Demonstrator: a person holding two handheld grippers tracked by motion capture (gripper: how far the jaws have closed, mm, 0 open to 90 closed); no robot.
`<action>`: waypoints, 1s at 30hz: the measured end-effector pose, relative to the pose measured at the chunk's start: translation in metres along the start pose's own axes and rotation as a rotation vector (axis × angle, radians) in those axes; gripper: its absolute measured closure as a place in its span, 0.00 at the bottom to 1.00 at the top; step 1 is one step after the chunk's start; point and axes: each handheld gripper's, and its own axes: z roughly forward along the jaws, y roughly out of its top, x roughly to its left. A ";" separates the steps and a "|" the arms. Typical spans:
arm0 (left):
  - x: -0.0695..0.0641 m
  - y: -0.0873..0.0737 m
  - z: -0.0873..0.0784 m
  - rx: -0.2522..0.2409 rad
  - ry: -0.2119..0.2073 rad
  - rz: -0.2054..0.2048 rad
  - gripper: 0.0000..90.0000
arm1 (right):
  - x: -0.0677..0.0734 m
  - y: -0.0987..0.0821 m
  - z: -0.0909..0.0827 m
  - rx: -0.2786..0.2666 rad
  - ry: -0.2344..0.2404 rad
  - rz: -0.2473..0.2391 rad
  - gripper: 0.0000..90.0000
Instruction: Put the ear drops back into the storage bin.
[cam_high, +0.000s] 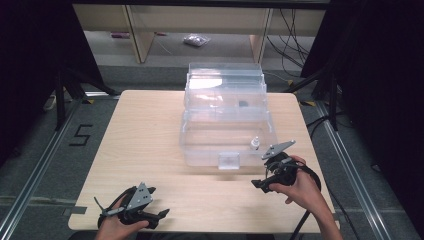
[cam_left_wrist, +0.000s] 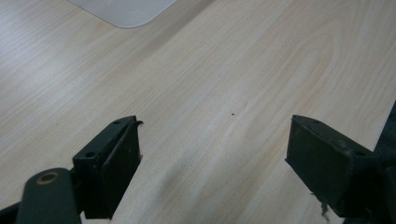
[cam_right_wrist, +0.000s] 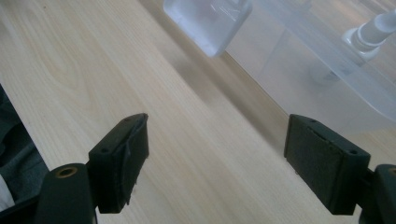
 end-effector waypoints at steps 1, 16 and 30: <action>0.000 0.000 0.000 0.000 0.000 0.000 0.19 | 0.000 0.000 0.001 -0.009 0.005 -0.029 0.25; 0.000 0.000 0.000 0.000 0.001 -0.001 0.19 | 0.010 -0.017 0.015 -0.027 0.009 -0.003 0.25; 0.000 0.000 0.000 -0.001 0.001 -0.001 0.19 | 0.016 -0.032 0.025 -0.057 0.013 -0.010 0.23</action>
